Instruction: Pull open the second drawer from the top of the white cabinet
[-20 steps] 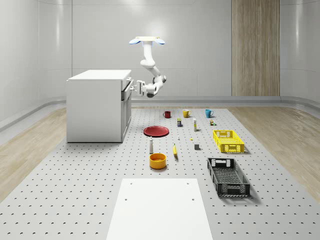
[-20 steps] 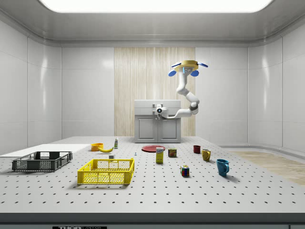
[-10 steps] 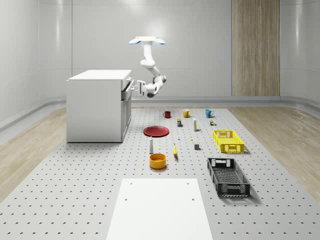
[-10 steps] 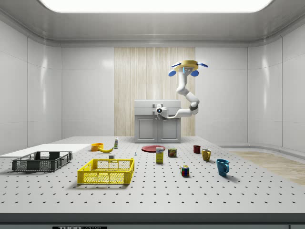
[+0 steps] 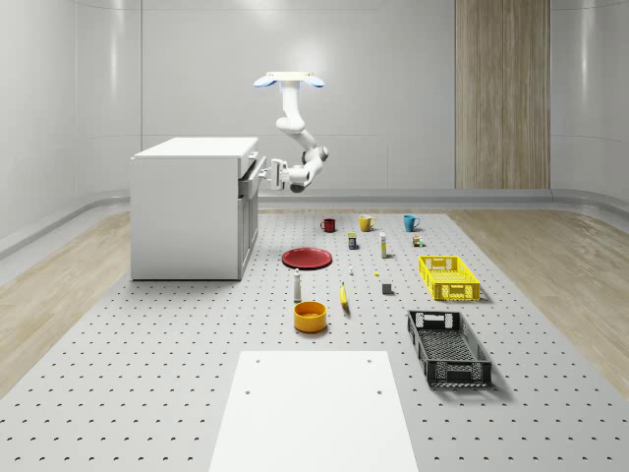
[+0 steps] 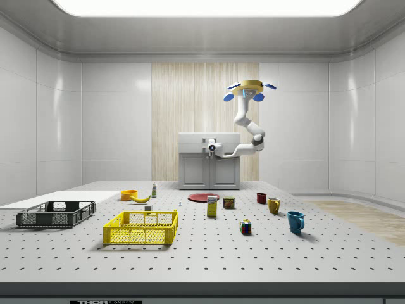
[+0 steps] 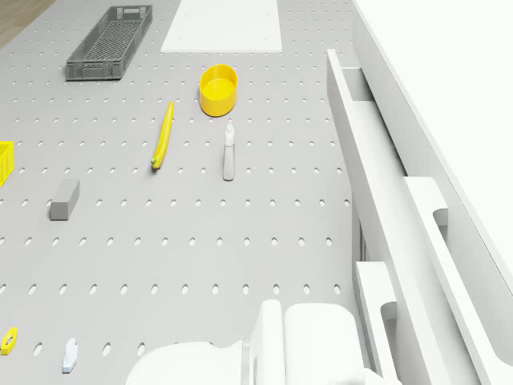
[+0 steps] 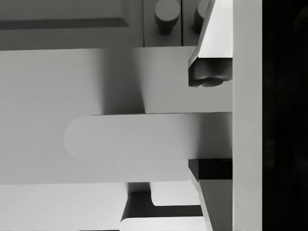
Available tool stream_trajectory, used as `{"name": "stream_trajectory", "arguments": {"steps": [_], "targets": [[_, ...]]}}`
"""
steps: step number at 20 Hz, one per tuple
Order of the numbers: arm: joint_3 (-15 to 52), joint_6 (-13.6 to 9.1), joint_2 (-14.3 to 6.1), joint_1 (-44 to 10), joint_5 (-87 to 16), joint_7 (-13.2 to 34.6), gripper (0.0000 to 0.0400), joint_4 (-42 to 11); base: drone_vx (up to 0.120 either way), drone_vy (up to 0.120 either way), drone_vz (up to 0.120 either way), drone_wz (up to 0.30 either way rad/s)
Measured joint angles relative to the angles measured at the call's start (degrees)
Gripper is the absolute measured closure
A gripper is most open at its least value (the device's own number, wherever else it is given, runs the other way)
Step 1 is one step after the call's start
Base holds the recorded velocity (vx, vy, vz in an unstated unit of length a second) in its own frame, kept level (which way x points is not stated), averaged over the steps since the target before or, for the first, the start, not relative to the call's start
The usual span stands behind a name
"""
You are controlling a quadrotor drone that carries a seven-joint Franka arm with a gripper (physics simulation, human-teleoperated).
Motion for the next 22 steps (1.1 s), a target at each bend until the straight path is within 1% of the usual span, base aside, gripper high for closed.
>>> {"name": "stream_trajectory", "arguments": {"steps": [5,6,9,12,22], "targets": [[-1.51,-1.04,-0.47,-0.16,-0.74,-0.96,0.025,0.0,0.0,0.0,0.0,0.0],[-1.41,-0.95,-1.26,0.07,-2.32,1.82,0.0203,0.49,0.0,0.0,0.0,0.0],[-2.54,-1.3,-1.62,0.3,-2.83,0.71,0.0232,0.39,0.0,0.0,0.0,0.0],[-3.34,-1.64,-1.89,0.41,-3.18,0.63,0.0246,0.38,0.0,0.0,0.0,0.0],[-4.32,-1.65,-2.42,0.9,-3.72,-0.14,0.0261,0.33,0.0,0.0,0.0,0.0]]}}
